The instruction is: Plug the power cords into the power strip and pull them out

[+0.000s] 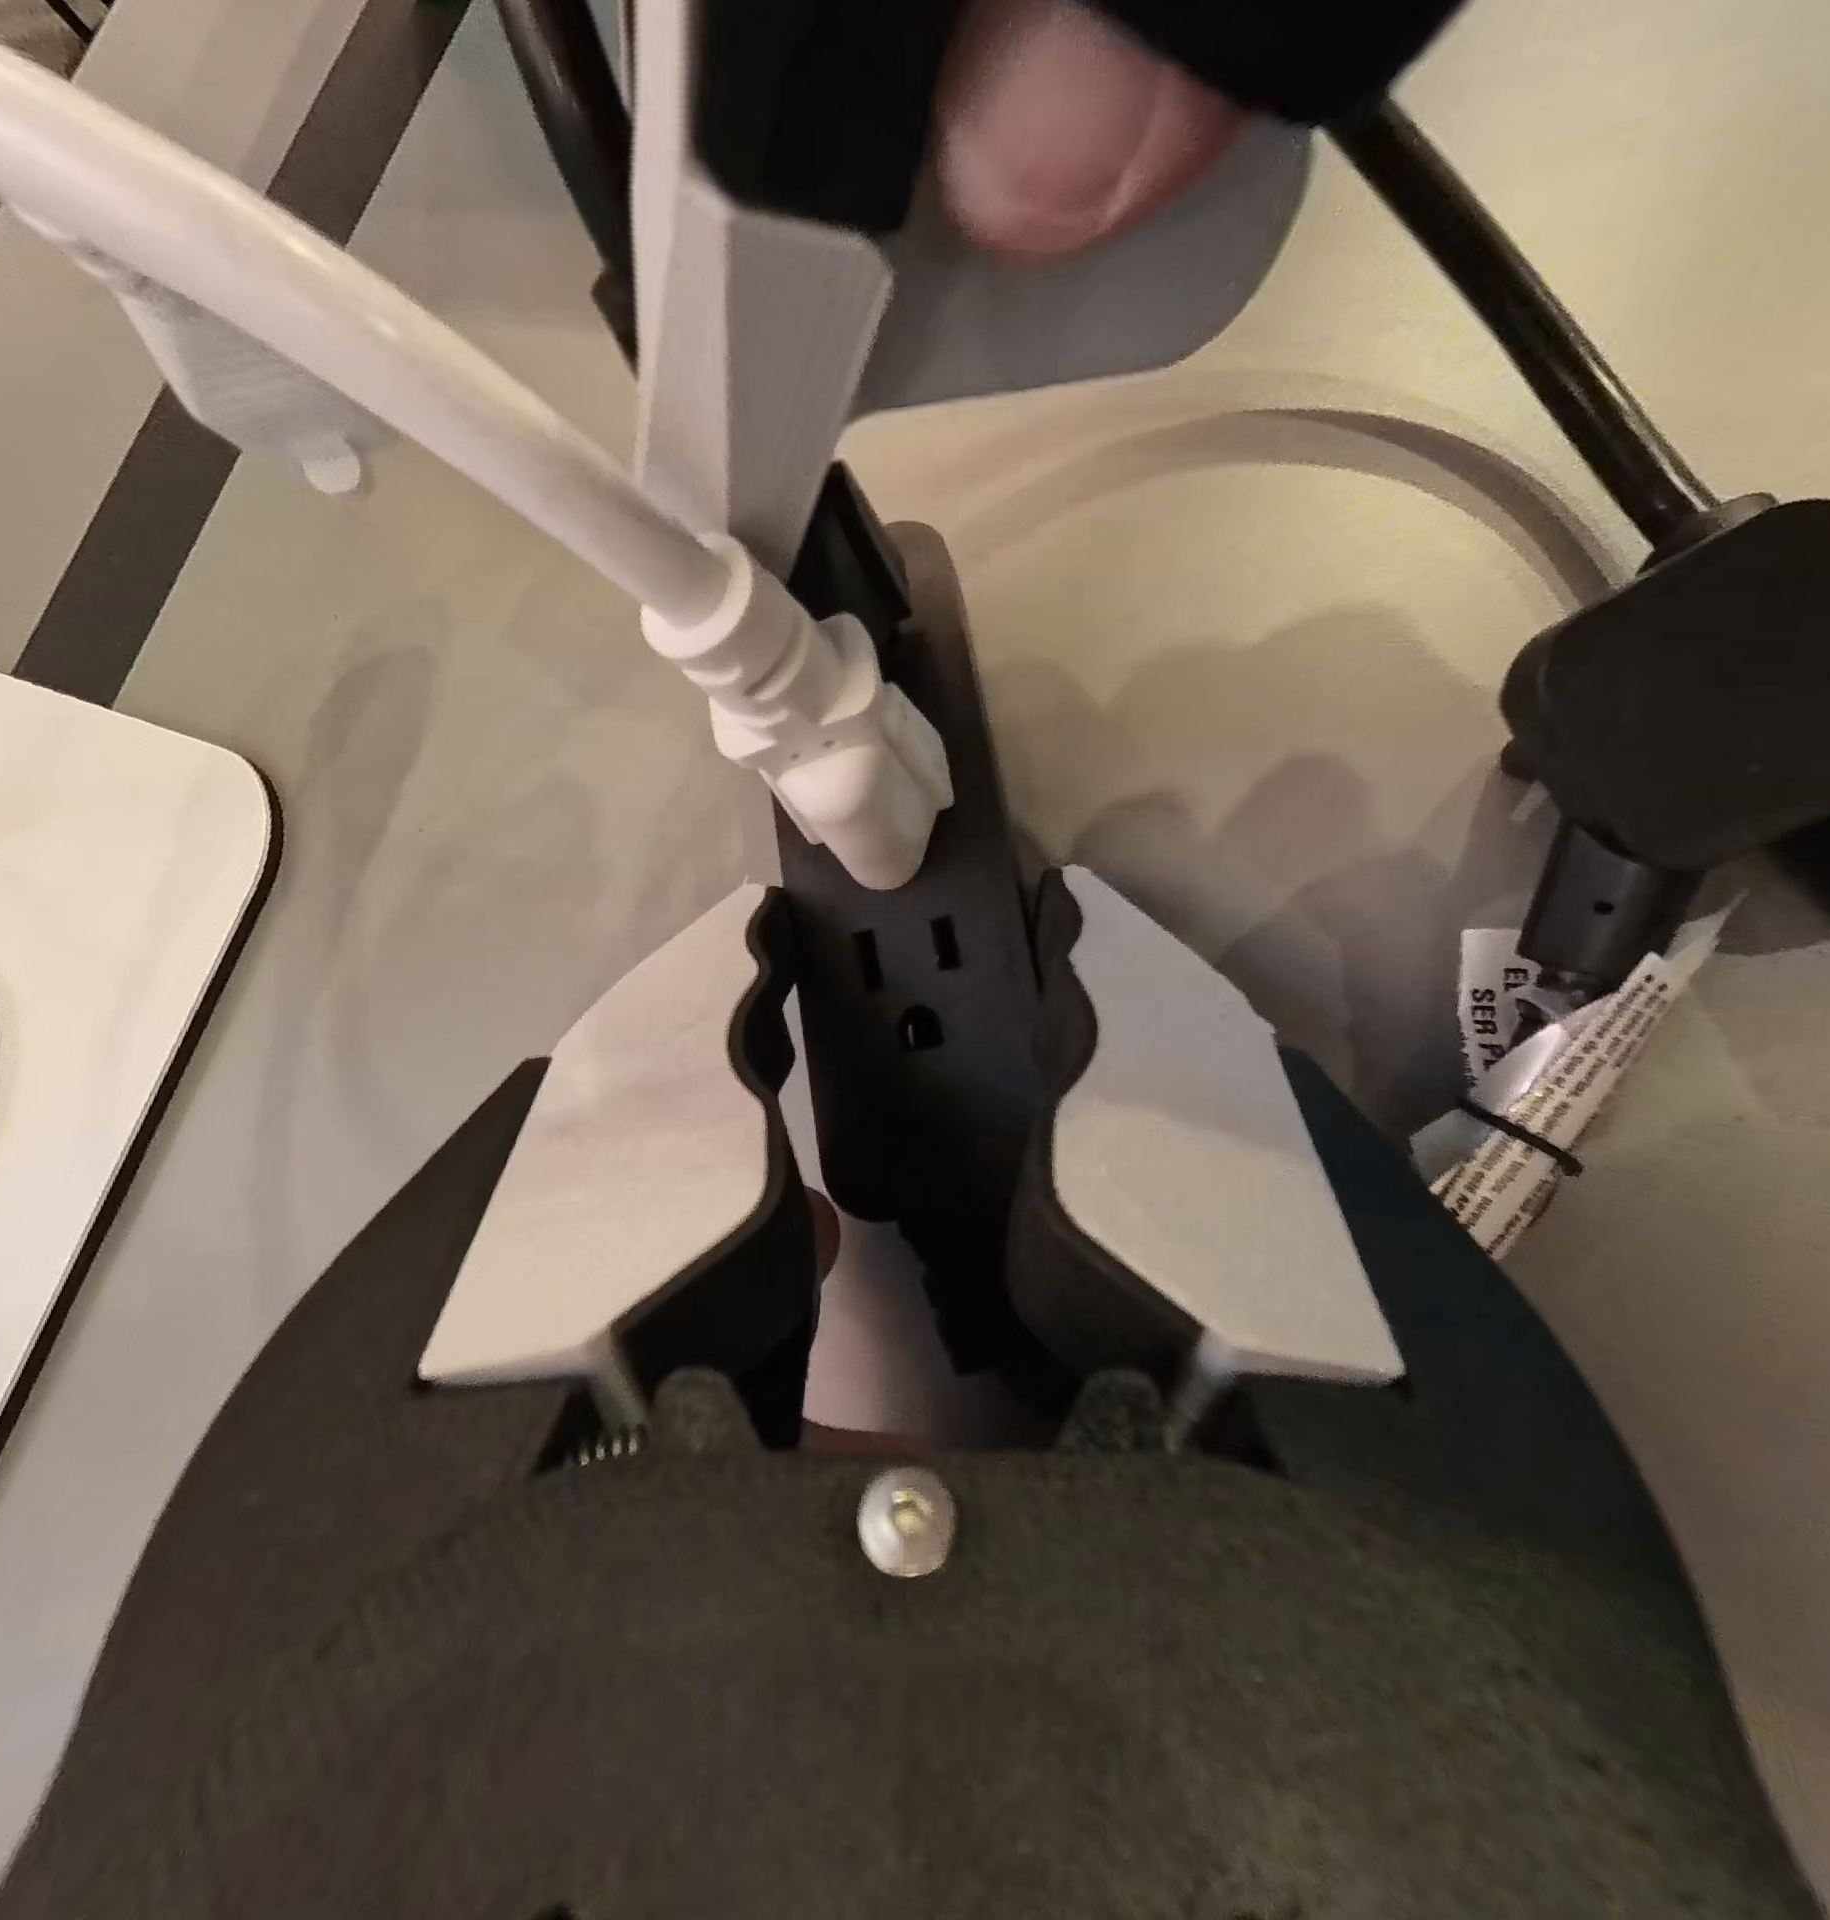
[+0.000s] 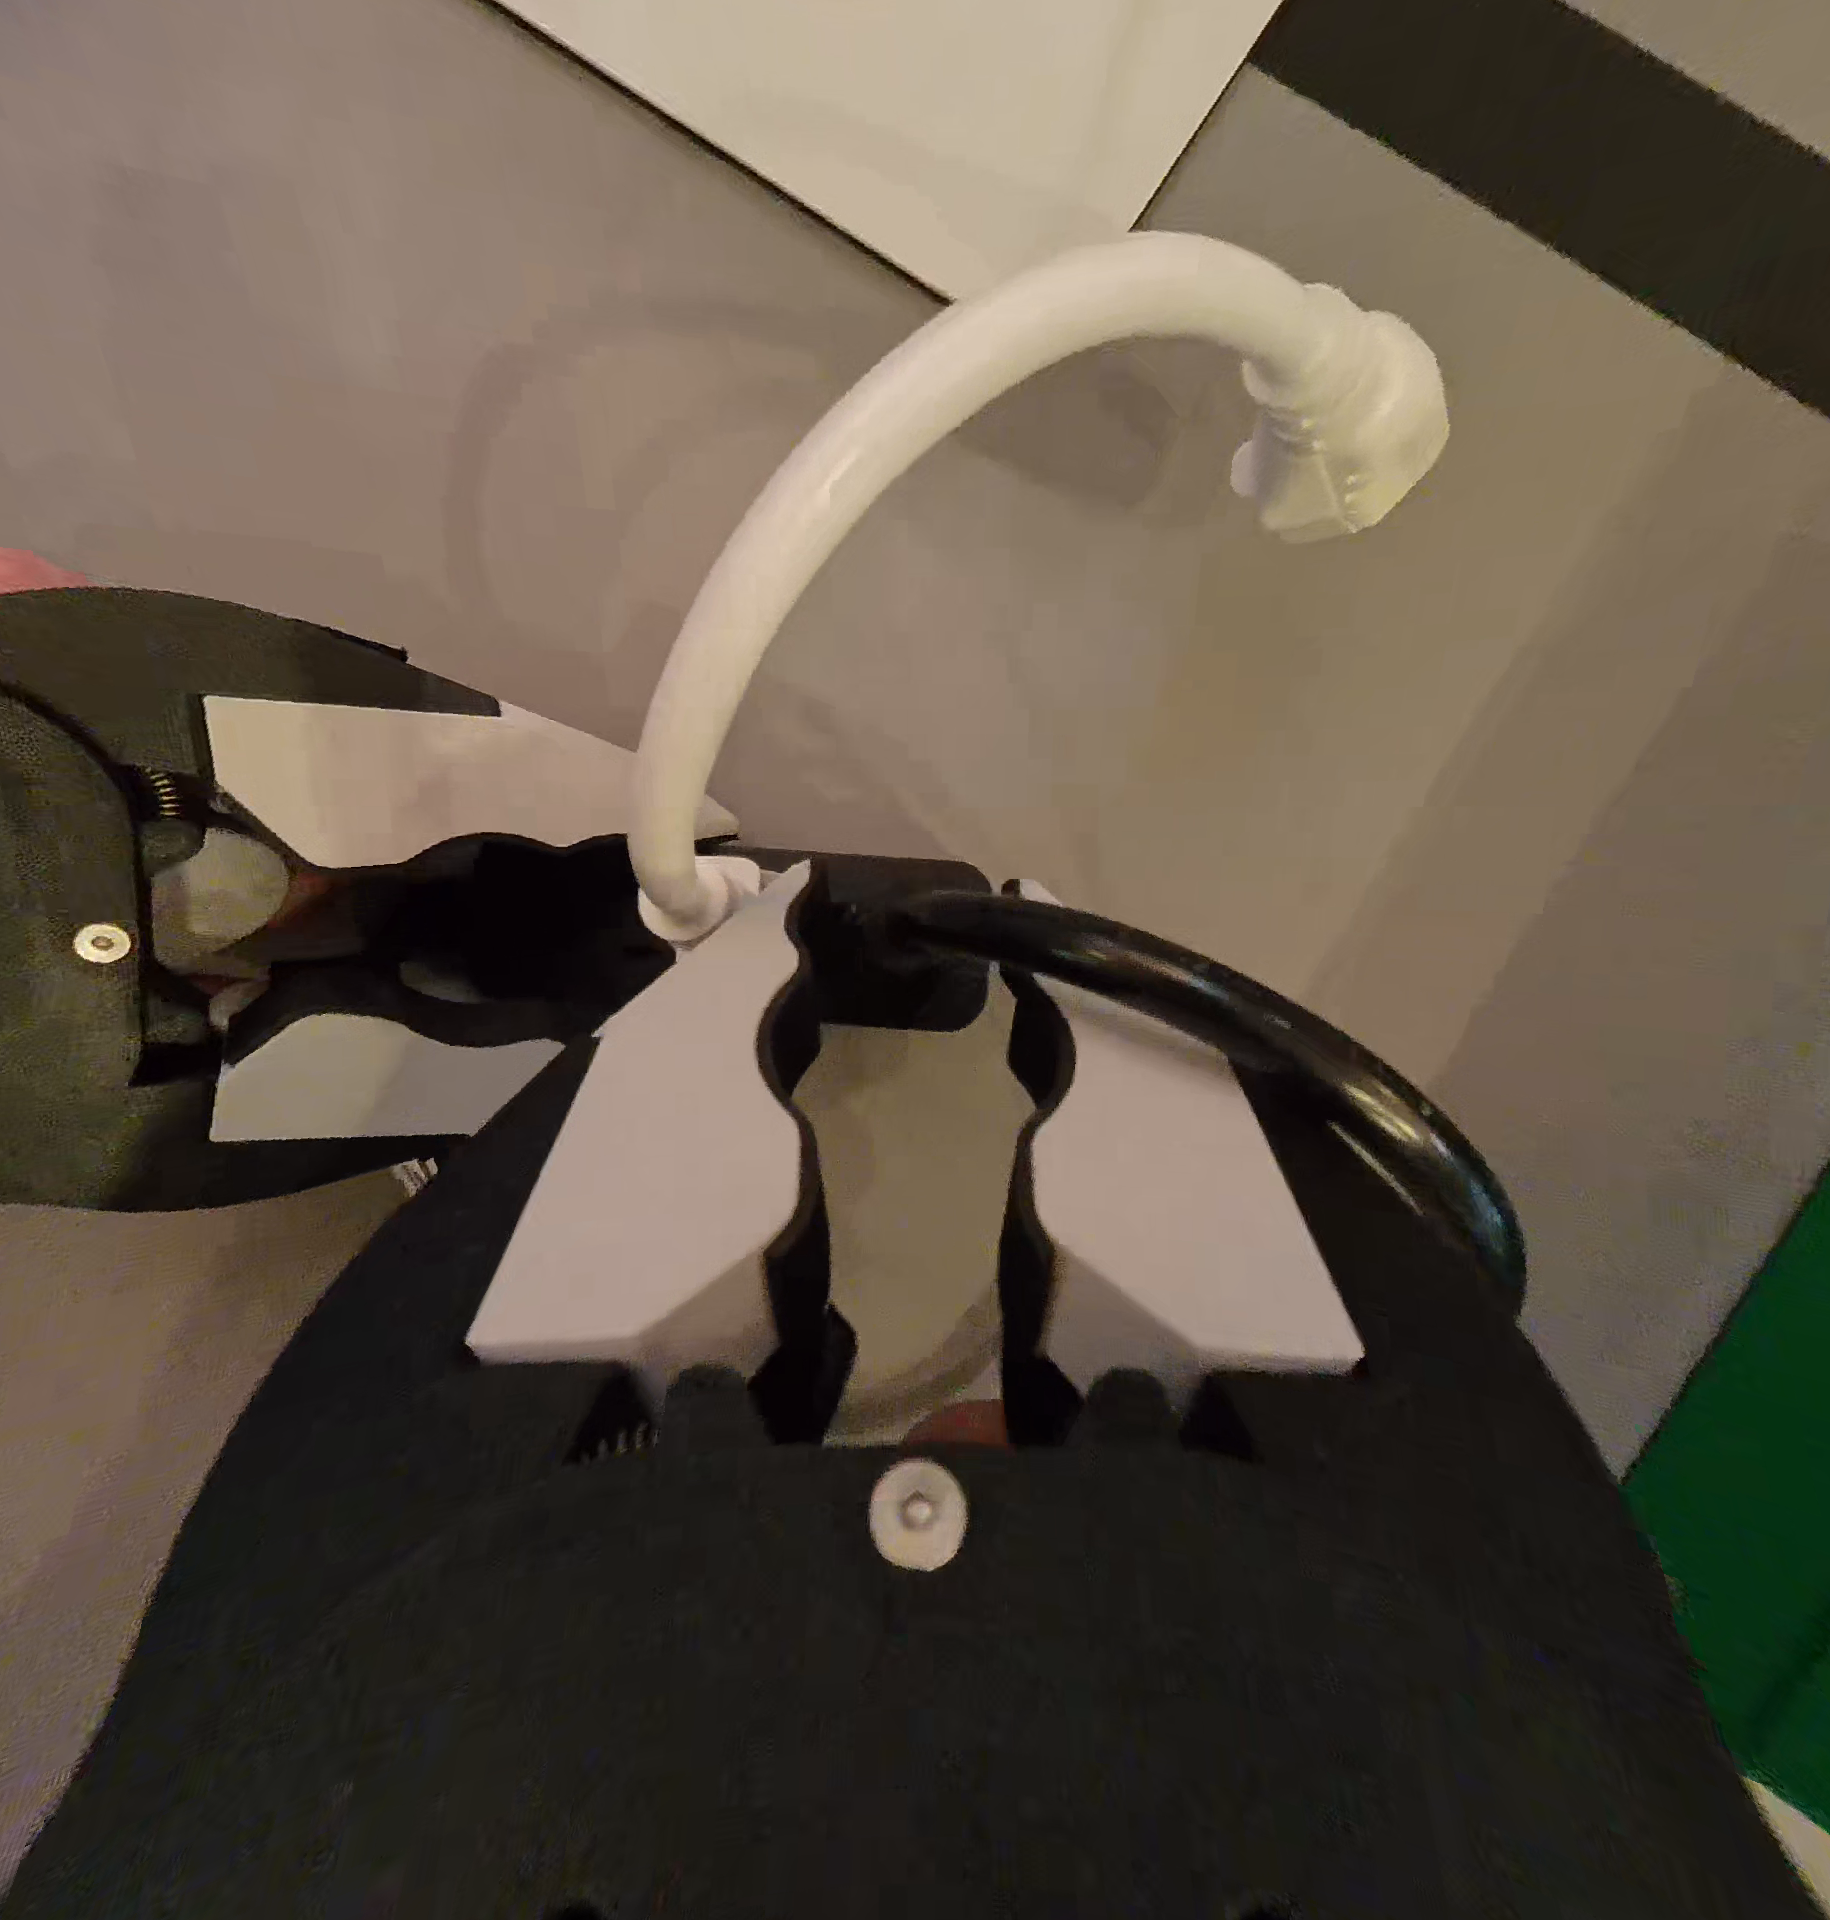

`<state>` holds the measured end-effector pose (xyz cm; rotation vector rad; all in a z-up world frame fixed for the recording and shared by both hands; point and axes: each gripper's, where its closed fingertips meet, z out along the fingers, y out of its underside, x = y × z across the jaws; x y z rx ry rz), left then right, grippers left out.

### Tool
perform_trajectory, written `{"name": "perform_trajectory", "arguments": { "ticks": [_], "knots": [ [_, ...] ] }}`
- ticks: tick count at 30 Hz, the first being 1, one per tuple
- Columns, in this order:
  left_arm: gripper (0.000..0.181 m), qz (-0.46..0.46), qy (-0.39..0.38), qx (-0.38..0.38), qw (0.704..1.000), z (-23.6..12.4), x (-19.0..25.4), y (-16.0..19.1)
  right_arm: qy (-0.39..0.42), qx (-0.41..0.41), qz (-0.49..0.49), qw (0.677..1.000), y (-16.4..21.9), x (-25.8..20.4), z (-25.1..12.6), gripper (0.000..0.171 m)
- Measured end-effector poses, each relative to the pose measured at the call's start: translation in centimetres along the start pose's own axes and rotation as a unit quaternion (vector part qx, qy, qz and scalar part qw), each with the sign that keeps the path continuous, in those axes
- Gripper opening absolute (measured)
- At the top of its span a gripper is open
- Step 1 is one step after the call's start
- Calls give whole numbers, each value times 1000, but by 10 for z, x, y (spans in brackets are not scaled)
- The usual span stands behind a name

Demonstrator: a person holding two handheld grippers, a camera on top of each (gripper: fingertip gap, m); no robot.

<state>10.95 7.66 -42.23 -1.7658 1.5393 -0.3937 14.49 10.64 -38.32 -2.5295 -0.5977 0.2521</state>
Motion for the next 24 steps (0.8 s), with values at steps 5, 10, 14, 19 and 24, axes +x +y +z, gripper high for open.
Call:
{"name": "perform_trajectory", "arguments": {
  "ticks": [5, 10, 14, 19, 24],
  "knots": [
    [45, 0, 0, 0, 1000, 0, 0, 0, 3, 35, -2, 999, 9, -5, -14, 32],
    [45, 15, 12, 0, 1000, 1, 0, 0, -13, 11, -109, 994, 26, -34, -53, 38],
    [45, 30, 36, 10, 999, 1, 1, -1, -27, -12, -217, 976, 2, -33, -91, 46],
    [45, 44, 49, 15, 998, 1, 4, -1, -39, -92, -484, 870, -15, -18, -79, 54],
    [45, 89, 99, 31, 991, -2, 7, 0, -106, -177, -625, 753, 12, -18, -51, 51]
  ]
}}
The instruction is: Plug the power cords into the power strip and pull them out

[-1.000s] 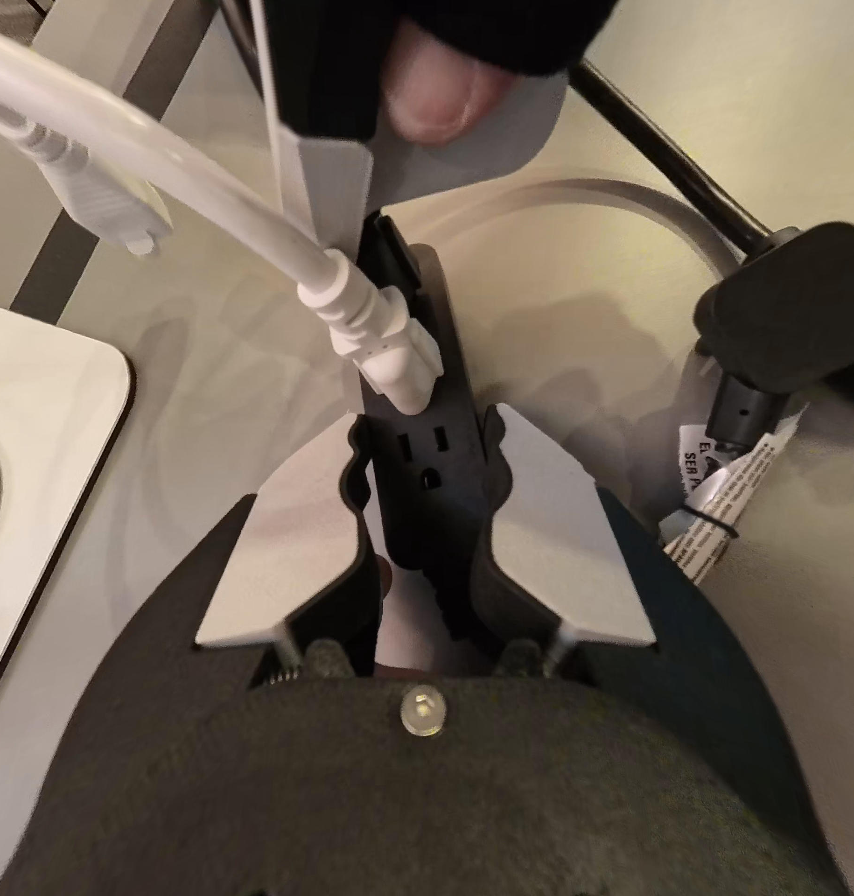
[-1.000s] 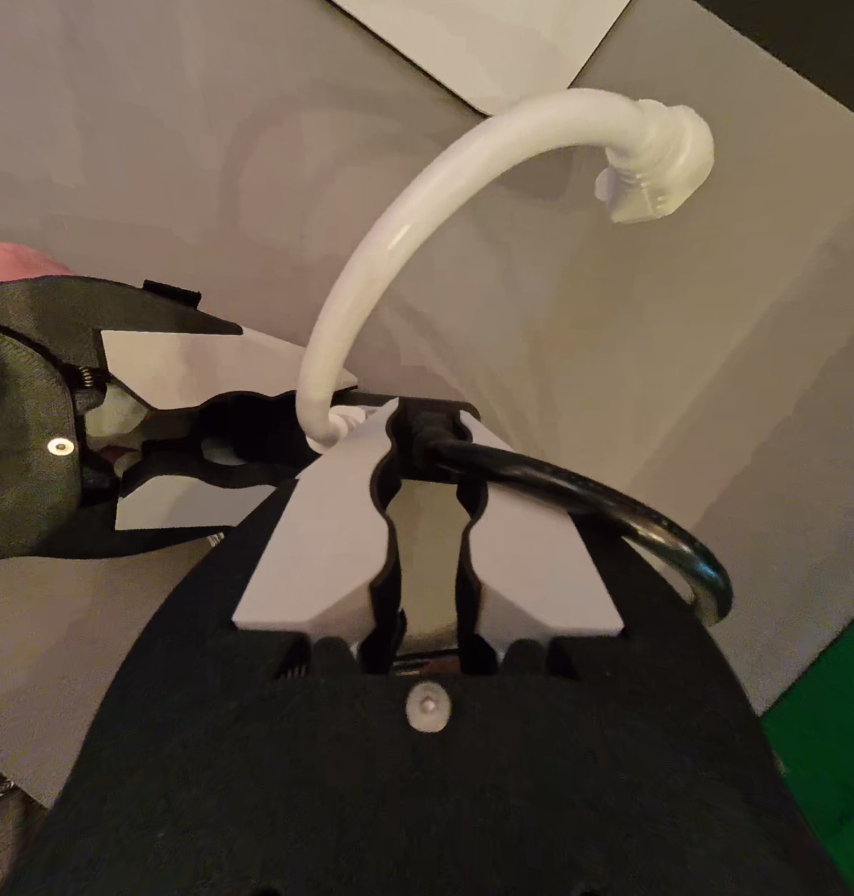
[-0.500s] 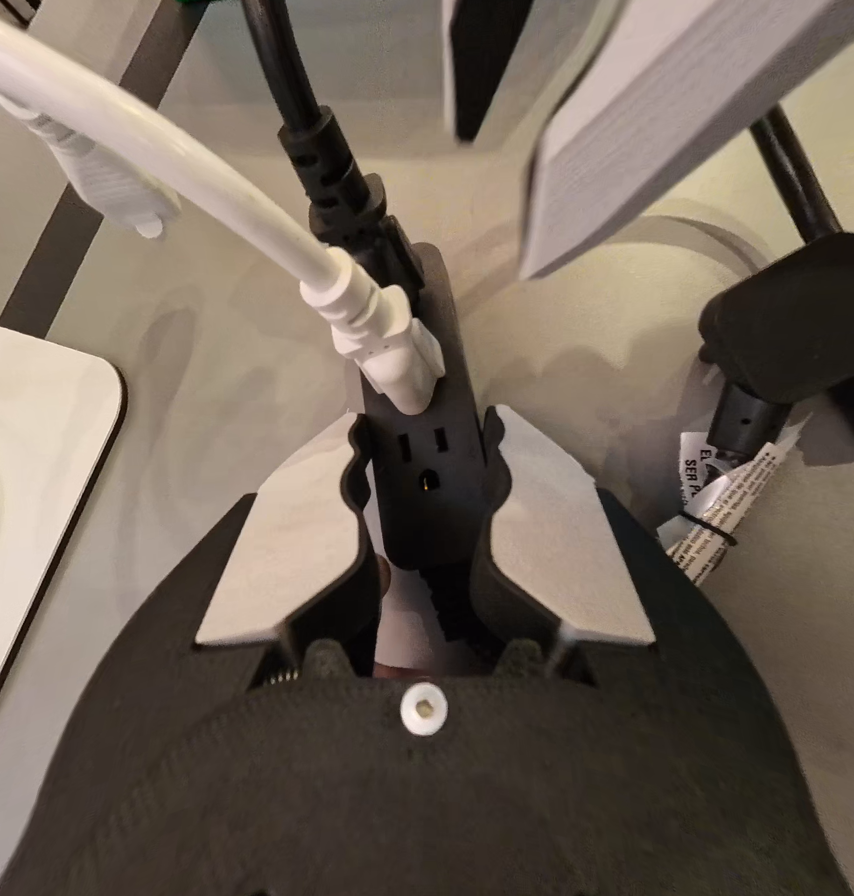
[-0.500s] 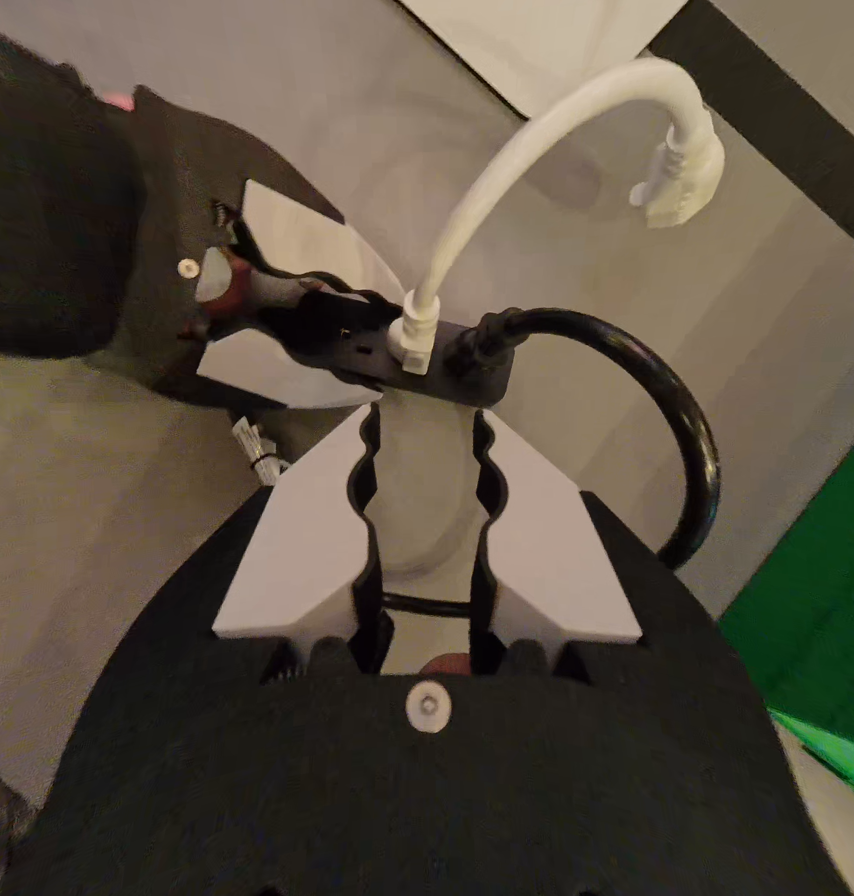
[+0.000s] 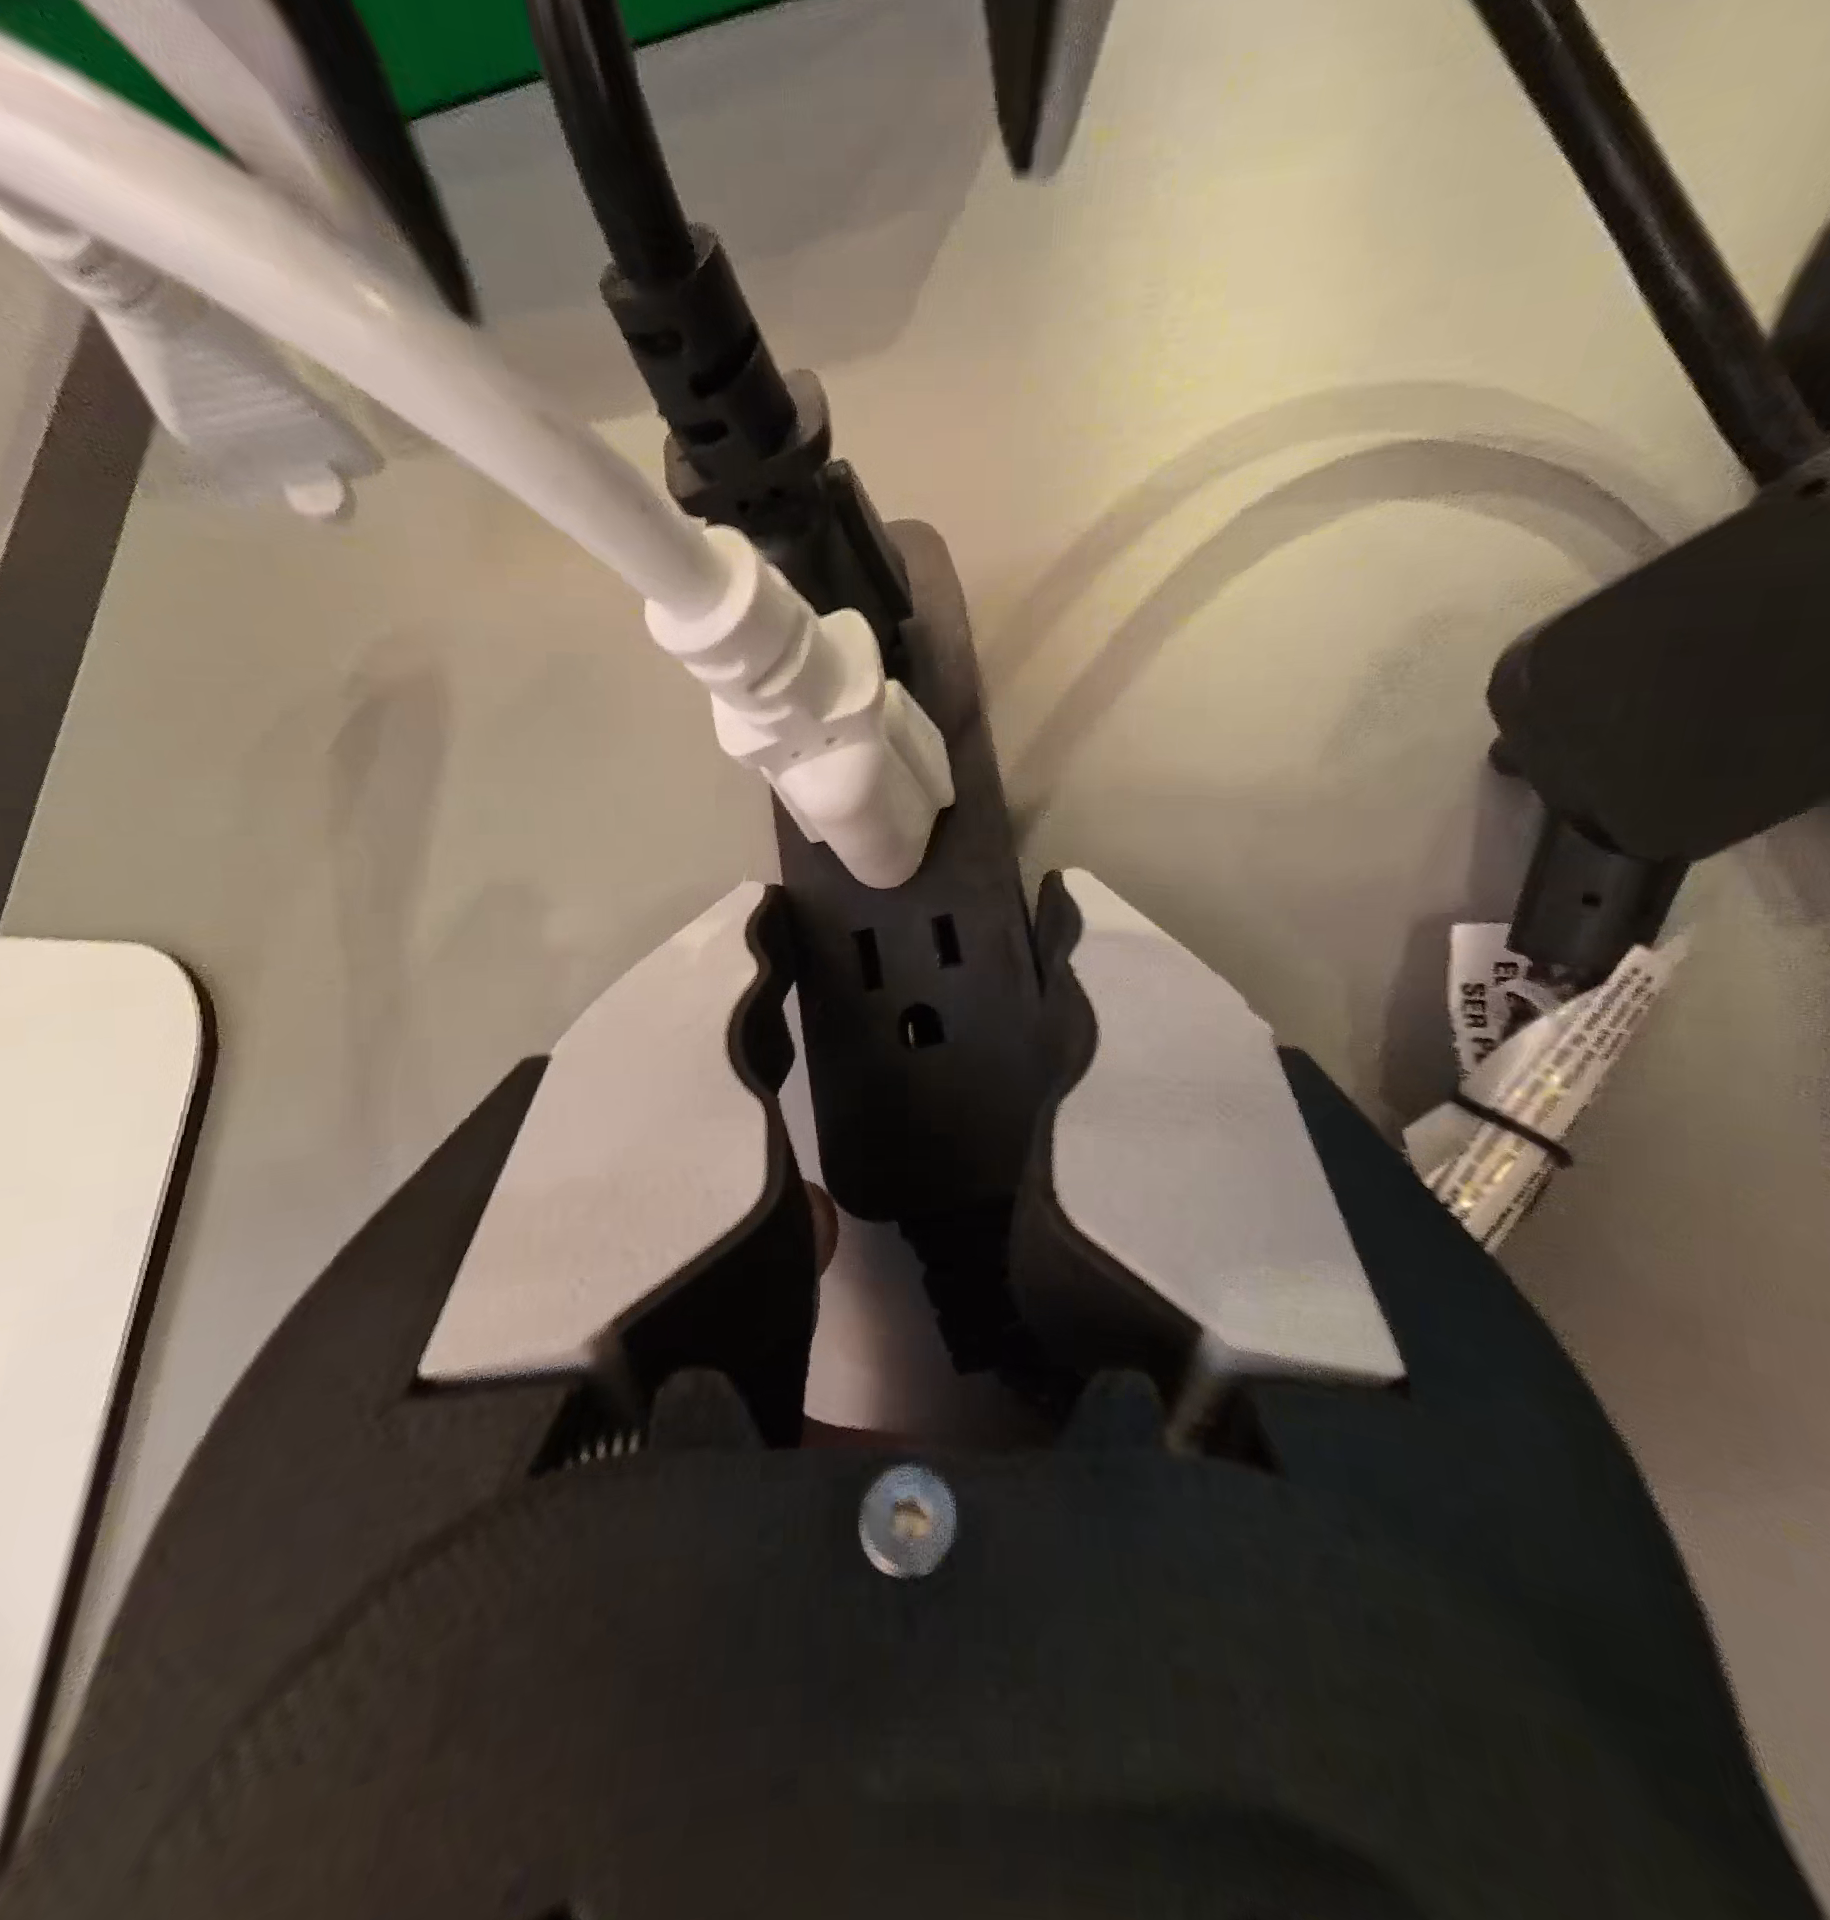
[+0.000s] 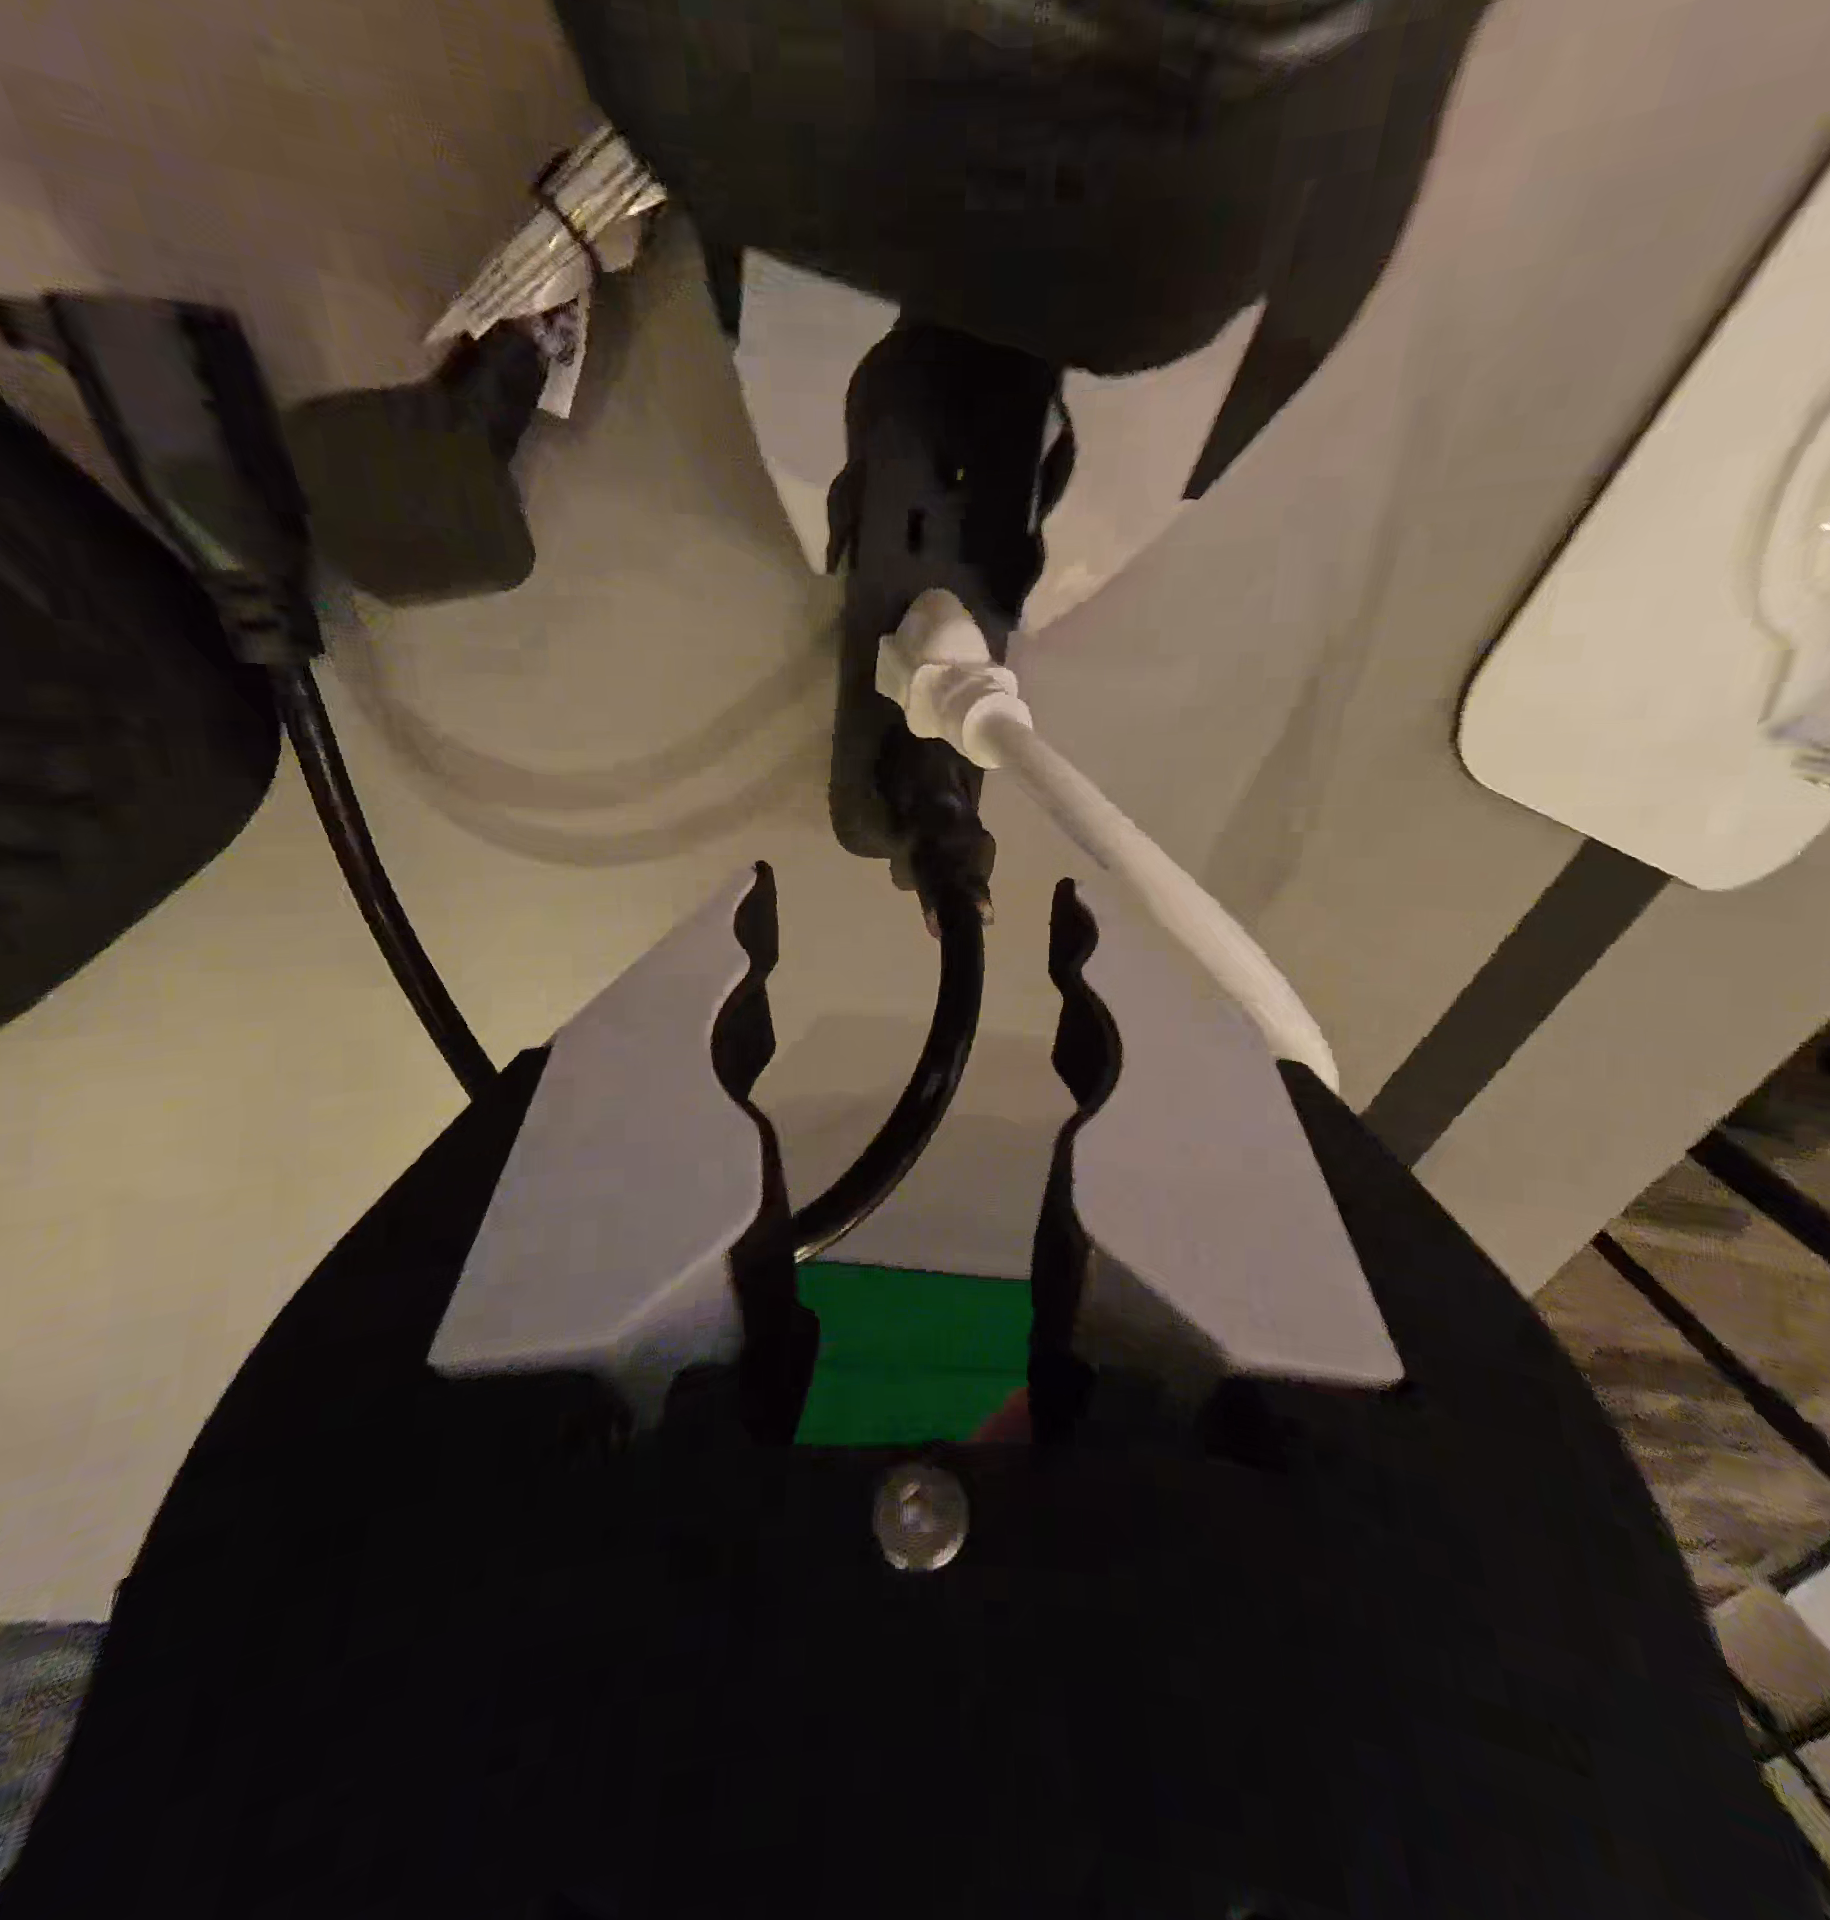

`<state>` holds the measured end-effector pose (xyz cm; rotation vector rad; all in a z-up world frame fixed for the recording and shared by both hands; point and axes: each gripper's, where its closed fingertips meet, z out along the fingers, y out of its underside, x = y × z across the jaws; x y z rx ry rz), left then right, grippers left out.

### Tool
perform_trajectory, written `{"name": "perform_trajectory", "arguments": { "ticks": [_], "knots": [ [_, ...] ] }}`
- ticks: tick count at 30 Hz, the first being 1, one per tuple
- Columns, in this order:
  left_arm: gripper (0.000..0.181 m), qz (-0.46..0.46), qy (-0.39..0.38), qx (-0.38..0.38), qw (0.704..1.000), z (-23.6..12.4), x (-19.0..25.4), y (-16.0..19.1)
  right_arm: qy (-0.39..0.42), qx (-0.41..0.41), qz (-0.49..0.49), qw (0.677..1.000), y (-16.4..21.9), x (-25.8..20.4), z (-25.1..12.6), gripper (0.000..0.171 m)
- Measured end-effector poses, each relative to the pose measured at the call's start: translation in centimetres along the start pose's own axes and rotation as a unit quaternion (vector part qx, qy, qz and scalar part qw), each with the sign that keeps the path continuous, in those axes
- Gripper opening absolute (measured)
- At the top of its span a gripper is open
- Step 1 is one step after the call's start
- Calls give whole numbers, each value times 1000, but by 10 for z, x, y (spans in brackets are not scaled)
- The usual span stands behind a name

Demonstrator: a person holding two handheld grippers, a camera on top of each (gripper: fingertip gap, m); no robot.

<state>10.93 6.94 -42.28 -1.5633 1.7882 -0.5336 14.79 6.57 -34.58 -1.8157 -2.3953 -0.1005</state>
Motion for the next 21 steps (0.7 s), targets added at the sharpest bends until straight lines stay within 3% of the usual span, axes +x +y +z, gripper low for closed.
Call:
{"name": "perform_trajectory", "arguments": {
  "ticks": [2, 5, 12, 21],
  "knots": [
    [45, 16, 20, 6, 1000, -2, 2, 1, -24, -2, -26, 999, -2, -6, 13, 43],
    [45, 28, 32, 10, 999, -2, 2, 1, -62, -5, -16, 998, 2, -13, 29, 49],
    [45, 44, 55, 17, 997, -2, 3, 1, -35, 8, -44, 998, 2, -4, 42, 33],
    [46, 62, 66, 22, 996, -3, 3, 2, -36, 24, -88, 995, -3, -9, 58, 26]
  ]
}}
